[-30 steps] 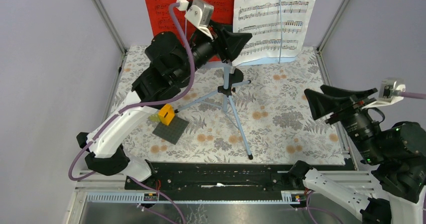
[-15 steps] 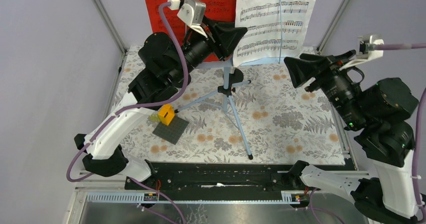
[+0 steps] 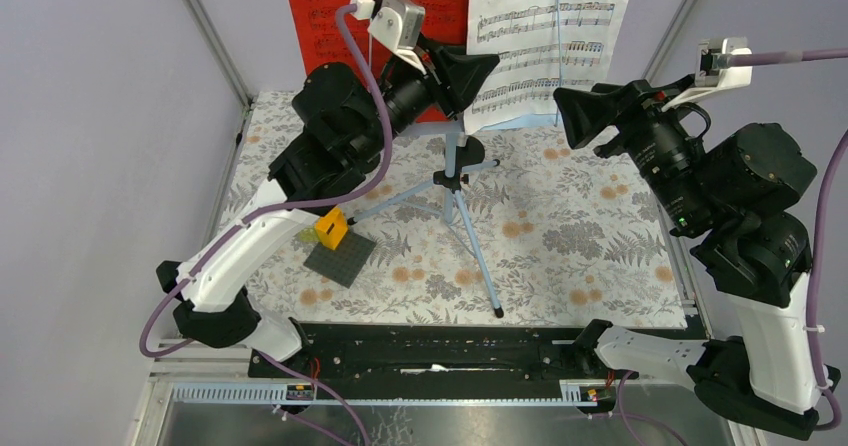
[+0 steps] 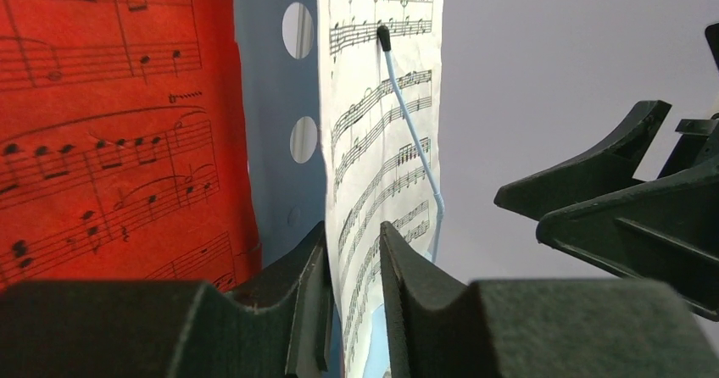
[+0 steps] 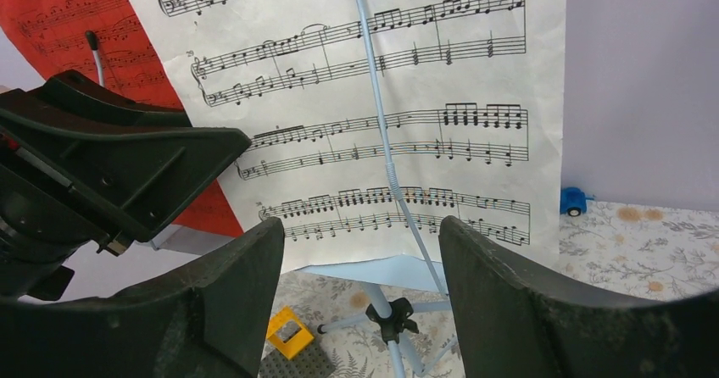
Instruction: Pack up the instrument practice props
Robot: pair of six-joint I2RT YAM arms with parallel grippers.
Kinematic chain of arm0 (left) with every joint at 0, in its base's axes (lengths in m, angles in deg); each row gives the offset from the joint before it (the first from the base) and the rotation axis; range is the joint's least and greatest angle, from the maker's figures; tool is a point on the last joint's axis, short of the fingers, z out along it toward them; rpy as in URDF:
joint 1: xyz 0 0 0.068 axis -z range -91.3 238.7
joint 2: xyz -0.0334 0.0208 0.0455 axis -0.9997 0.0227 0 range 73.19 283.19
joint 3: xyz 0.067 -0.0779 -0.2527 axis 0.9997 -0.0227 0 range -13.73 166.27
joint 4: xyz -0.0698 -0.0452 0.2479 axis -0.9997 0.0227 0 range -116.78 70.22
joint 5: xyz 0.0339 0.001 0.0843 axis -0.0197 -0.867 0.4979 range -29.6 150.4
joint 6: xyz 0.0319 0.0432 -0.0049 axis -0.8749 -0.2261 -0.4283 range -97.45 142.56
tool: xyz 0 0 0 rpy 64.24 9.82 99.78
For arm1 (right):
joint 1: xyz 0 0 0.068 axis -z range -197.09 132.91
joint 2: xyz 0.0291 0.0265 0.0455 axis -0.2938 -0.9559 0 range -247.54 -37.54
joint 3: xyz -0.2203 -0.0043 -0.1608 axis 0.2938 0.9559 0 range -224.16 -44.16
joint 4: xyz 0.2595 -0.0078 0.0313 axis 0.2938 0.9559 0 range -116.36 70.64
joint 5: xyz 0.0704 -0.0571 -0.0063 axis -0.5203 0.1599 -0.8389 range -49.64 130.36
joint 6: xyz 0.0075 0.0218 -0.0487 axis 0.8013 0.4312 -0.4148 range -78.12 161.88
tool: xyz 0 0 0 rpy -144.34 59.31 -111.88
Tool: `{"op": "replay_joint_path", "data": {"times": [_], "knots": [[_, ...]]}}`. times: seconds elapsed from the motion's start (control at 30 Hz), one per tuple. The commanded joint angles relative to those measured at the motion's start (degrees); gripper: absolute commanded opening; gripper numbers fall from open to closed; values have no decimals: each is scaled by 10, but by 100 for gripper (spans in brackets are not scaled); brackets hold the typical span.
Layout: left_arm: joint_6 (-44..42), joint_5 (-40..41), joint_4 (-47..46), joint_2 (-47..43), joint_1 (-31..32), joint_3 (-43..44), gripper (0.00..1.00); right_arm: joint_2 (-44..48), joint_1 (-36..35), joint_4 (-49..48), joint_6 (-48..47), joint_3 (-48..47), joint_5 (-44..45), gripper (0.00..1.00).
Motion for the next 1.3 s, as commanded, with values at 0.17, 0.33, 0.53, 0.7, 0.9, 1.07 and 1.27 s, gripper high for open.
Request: {"op": "replay_joint_path", "data": {"times": [0.17, 0.33, 0.53, 0.7, 0.9, 1.07, 1.27], "knots": [[1, -1, -38, 6, 0, 1, 14, -33, 2, 25, -9, -69, 22, 74], [1, 1, -41, 5, 0, -2, 0, -61, 2, 39, -2, -105, 19, 71], [2, 2, -43, 2, 0, -7, 0, -91, 3, 40, -3, -132, 36, 66], [2, 3, -45, 1, 0, -10, 0, -115, 2, 38, -12, -160, 69, 61], [3, 4, -44, -1, 0, -10, 0, -138, 2, 39, -27, -175, 103, 59], [3, 3, -43, -2, 0, -13, 0, -147, 2, 39, -35, -181, 110, 48], [5, 2, -43, -3, 0, -16, 0, -157, 2, 36, -46, -188, 111, 45]]}}
